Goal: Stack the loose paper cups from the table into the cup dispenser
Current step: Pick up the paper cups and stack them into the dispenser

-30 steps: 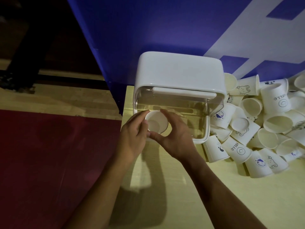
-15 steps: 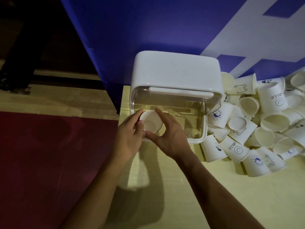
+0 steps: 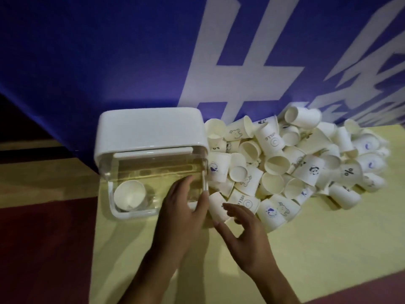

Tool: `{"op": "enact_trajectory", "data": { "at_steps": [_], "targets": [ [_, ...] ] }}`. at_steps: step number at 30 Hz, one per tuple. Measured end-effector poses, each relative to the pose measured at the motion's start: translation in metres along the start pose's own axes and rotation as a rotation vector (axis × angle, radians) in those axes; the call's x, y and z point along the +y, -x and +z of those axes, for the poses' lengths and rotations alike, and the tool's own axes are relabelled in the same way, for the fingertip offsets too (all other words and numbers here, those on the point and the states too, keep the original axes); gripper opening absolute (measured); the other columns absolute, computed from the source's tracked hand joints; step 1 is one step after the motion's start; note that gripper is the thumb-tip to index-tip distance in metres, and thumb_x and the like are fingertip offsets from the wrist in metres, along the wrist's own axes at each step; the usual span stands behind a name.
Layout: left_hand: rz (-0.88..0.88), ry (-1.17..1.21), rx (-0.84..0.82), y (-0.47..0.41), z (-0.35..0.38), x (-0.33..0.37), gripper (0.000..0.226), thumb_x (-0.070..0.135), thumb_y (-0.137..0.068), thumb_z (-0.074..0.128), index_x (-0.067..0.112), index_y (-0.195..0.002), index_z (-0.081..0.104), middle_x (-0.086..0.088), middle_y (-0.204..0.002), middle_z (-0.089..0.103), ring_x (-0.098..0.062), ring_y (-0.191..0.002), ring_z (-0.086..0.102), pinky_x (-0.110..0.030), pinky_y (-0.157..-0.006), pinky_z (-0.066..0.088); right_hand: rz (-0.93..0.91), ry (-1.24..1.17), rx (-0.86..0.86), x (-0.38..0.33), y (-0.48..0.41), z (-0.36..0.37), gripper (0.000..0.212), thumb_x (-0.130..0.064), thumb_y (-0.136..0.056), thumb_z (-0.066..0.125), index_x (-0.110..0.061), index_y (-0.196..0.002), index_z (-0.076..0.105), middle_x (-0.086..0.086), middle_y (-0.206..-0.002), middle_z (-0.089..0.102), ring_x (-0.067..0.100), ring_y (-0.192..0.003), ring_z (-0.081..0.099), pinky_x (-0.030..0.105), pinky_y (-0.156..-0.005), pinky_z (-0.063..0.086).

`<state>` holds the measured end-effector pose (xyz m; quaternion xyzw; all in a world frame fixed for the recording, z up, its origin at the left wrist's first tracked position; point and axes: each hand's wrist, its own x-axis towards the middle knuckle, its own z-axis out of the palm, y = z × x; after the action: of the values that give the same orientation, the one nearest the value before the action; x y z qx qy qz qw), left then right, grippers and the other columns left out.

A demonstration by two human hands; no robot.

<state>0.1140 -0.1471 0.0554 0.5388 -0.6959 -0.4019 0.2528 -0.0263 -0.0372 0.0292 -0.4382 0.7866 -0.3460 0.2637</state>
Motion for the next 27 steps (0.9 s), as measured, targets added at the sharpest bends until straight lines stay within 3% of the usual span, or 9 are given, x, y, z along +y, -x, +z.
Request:
{"op": "enact_trajectory", "data": {
  "at_steps": [4, 7, 15, 19, 22, 27],
  "targets": [
    [-0.160, -0.139, -0.064, -0.025, 0.077, 0.028, 0.068, 0.056, -0.096, 0.056, 0.022, -0.154, 0.043, -0.001, -0.153, 0.051, -0.021, -0.139, 0.048, -0.038, -0.110, 0.045, 0.057, -0.012, 0.086, 0.029, 0.005, -0.047, 0.046, -0.060, -0.084, 0.067, -0.030, -0.119, 0.072, -0.021, -0.112, 0.070, -0.007, -0.103, 0.063, 0.005, -0.083, 0.045],
    [-0.200, -0.269, -0.003, -0.039, 0.114, 0.032, 0.077, 0.062, -0.097, 0.054, 0.014, -0.156, 0.038, -0.010, -0.155, 0.047, -0.028, -0.138, 0.048, -0.041, -0.107, 0.046, 0.075, -0.013, 0.106, 0.049, 0.006, -0.073, 0.044, -0.058, -0.084, 0.067, -0.029, -0.116, 0.072, -0.021, -0.110, 0.070, -0.007, -0.101, 0.064, 0.006, -0.080, 0.046],
    [-0.297, -0.381, 0.174, -0.062, 0.147, 0.032, 0.058, 0.057, -0.096, 0.060, 0.005, -0.121, 0.053, -0.023, -0.110, 0.070, -0.041, -0.100, 0.065, -0.046, -0.080, 0.055, 0.094, -0.008, 0.122, 0.085, -0.031, -0.128, 0.033, -0.040, -0.090, 0.077, -0.024, -0.118, 0.074, -0.016, -0.105, 0.070, -0.005, -0.098, 0.063, 0.008, -0.076, 0.047],
    [-0.328, -0.261, 0.214, -0.067, 0.152, 0.033, 0.053, 0.054, -0.097, 0.059, 0.008, -0.121, 0.051, -0.021, -0.109, 0.071, -0.042, -0.097, 0.066, -0.049, -0.075, 0.057, 0.022, 0.066, 0.167, 0.086, -0.076, -0.147, 0.041, -0.048, -0.090, 0.073, -0.021, -0.122, 0.073, -0.008, -0.111, 0.072, 0.003, -0.093, 0.065, 0.020, -0.072, 0.053],
    [-0.367, -0.152, 0.218, -0.070, 0.150, 0.034, 0.051, 0.046, -0.092, 0.069, 0.009, -0.122, 0.053, -0.018, -0.114, 0.070, -0.040, -0.099, 0.067, -0.048, -0.079, 0.057, 0.000, 0.158, 0.165, 0.082, -0.116, -0.156, 0.053, -0.054, -0.092, 0.070, -0.020, -0.133, 0.066, -0.005, -0.125, 0.067, 0.010, -0.099, 0.063, 0.031, -0.080, 0.055],
    [-0.335, -0.066, 0.202, -0.064, 0.138, 0.042, 0.048, 0.038, -0.085, 0.073, 0.012, -0.123, 0.062, -0.010, -0.115, 0.064, -0.027, -0.098, 0.058, -0.035, -0.077, 0.043, 0.049, 0.292, 0.110, 0.066, -0.179, -0.153, 0.079, -0.062, -0.085, 0.074, -0.021, -0.148, 0.050, 0.004, -0.148, 0.050, 0.025, -0.135, 0.046, 0.044, -0.109, 0.044]
  ]
}}
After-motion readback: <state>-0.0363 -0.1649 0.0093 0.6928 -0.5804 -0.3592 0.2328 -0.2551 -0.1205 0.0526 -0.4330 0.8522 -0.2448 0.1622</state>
